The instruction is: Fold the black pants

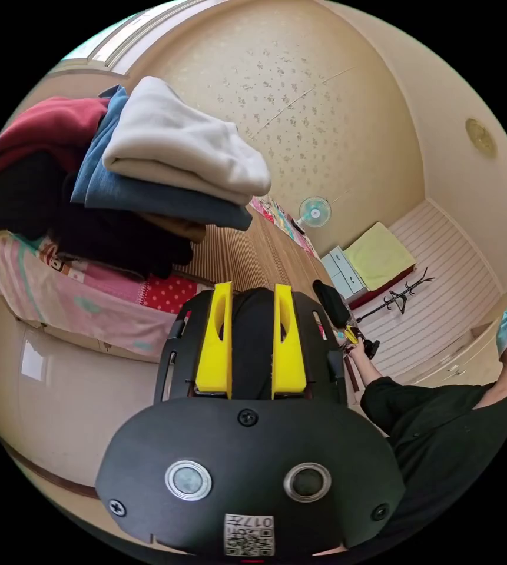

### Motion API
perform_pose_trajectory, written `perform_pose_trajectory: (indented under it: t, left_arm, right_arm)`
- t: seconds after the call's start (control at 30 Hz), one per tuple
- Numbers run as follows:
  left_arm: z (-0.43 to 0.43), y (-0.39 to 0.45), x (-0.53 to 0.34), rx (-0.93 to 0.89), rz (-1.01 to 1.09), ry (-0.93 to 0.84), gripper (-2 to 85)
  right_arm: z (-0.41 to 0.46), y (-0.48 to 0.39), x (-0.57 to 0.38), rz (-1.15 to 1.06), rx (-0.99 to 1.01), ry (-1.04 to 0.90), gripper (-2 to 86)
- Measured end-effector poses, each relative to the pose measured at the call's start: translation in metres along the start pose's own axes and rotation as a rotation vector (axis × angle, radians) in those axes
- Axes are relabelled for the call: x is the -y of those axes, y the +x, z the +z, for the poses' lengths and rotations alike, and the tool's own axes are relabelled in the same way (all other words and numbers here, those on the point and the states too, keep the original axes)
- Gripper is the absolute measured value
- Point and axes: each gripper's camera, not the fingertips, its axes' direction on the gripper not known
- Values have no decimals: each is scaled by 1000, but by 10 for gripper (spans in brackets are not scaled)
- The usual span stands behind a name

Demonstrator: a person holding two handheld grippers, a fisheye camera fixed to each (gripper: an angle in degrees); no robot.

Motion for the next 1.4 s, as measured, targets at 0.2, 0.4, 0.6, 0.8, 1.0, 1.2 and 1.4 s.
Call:
perform_pose_trajectory:
  t: [0.2, 0.4, 0.6, 0.8, 1.0, 1.2, 1.4]
  left_arm:
    - [-3, 10, -14, 14, 0, -42, 109]
    - [-60, -16, -37, 19, -56, 28, 113]
    - [-121, -40, -61, -27, -76, 150, 113]
    - [-150, -37, -75, -63, -50, 222, 114]
    - [-154, -20, -89, -145, 6, 240, 114]
    - [-159, 19, -92, -166, 136, 191, 115]
    - [-165, 35, -104, -192, 189, 173, 115]
  right_arm:
    - [31, 39, 25, 235, 80, -7, 115]
    - [41, 48, 20, 335, 172, -12, 81]
    - [3, -68, 47, 40, 234, 24, 30]
    - [-50, -281, 61, -484, 187, -51, 15]
    - [-95, -488, -21, -980, 417, -194, 9]
    - [-118, -574, -190, -1348, 1057, -540, 8]
    - [-8, -481, -416, -1145, 1412, -1098, 7]
